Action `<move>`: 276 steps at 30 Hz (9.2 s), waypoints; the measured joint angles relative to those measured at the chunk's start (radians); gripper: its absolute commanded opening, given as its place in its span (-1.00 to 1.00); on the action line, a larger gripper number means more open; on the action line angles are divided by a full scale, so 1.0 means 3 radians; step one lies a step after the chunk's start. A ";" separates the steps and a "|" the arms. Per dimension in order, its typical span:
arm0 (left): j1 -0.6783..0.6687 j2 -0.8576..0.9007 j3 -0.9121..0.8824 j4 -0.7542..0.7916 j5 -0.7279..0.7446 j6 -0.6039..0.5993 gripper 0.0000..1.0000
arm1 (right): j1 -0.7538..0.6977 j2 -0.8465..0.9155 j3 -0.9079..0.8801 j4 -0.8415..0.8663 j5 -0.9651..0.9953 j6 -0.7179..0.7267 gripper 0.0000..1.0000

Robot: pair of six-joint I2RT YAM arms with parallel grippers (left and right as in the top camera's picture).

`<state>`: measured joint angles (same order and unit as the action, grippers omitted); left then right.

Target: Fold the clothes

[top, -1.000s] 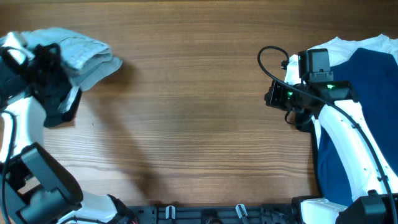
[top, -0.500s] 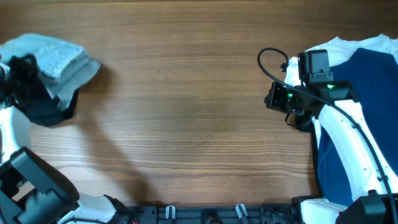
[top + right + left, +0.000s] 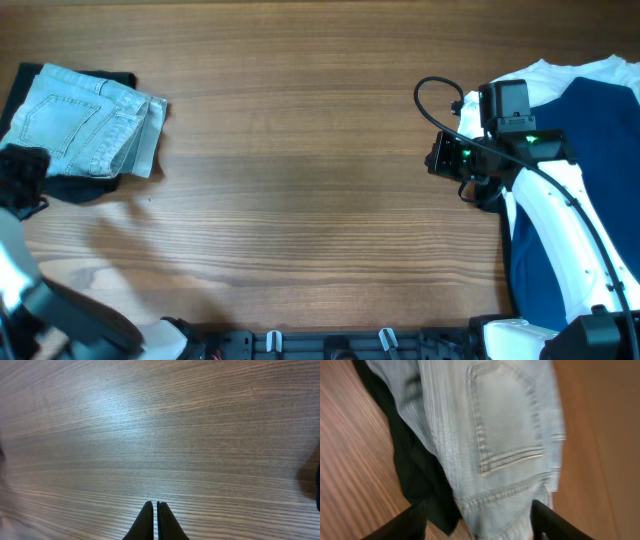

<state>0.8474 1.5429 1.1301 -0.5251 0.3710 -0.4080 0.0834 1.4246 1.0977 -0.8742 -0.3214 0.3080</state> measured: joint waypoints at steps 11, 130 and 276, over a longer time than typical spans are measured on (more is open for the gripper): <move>-0.0295 0.0070 0.0017 0.0585 -0.0205 0.0047 -0.92 | 0.0000 0.0000 0.0000 0.0050 0.0000 0.0000 -0.91; -0.3807 -0.1273 0.0618 -0.1806 -0.1508 0.1067 1.00 | 0.0060 -0.4685 -0.3380 0.2257 0.0591 0.0095 0.99; -0.3122 -0.5097 -0.3702 0.1478 -0.1330 0.0676 1.00 | 0.0060 -0.4691 -0.3638 0.2968 0.0326 -0.1609 1.00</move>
<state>-0.0891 0.0139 0.0196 -0.0818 -0.0280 -0.2050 0.1013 0.0174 0.0063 0.0162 -0.2237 -0.1745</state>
